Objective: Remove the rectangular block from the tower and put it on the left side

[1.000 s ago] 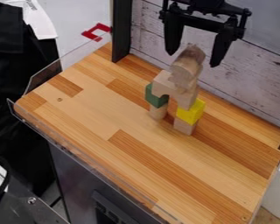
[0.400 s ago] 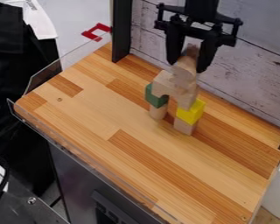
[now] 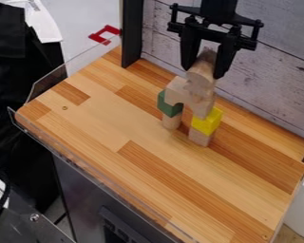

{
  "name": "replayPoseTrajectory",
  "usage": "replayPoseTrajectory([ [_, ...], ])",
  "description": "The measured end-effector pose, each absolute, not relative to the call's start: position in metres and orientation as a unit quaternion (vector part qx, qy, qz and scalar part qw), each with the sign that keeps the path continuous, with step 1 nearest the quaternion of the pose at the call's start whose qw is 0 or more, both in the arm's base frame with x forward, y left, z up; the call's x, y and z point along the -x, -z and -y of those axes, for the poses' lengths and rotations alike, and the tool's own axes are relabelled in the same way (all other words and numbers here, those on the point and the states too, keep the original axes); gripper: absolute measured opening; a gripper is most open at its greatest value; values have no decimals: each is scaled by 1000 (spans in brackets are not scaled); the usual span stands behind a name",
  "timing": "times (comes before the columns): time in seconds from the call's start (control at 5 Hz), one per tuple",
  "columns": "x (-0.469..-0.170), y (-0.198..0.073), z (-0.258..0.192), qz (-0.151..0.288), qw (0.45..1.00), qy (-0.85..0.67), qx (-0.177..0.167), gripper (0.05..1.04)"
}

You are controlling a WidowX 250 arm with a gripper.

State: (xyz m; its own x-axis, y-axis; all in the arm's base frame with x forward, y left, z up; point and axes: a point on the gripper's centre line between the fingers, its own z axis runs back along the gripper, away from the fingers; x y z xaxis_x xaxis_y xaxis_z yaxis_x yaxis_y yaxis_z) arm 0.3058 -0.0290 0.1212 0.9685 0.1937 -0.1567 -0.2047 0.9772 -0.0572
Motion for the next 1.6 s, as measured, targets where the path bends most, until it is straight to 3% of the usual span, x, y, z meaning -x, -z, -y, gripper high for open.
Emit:
replayPoseTrajectory([
  [0.4, -301, -155, 14, -24, 992, -122, 27, 561],
  [0.6, -291, -154, -4, -30, 988, -150, 26, 561],
  [1.0, -253, -128, -49, -70, 969, -234, 48, 561],
  [1.4, -235, -93, -68, -63, 946, -313, 53, 561],
  [1.6, -240, -75, -66, -54, 941, -327, 64, 561],
])
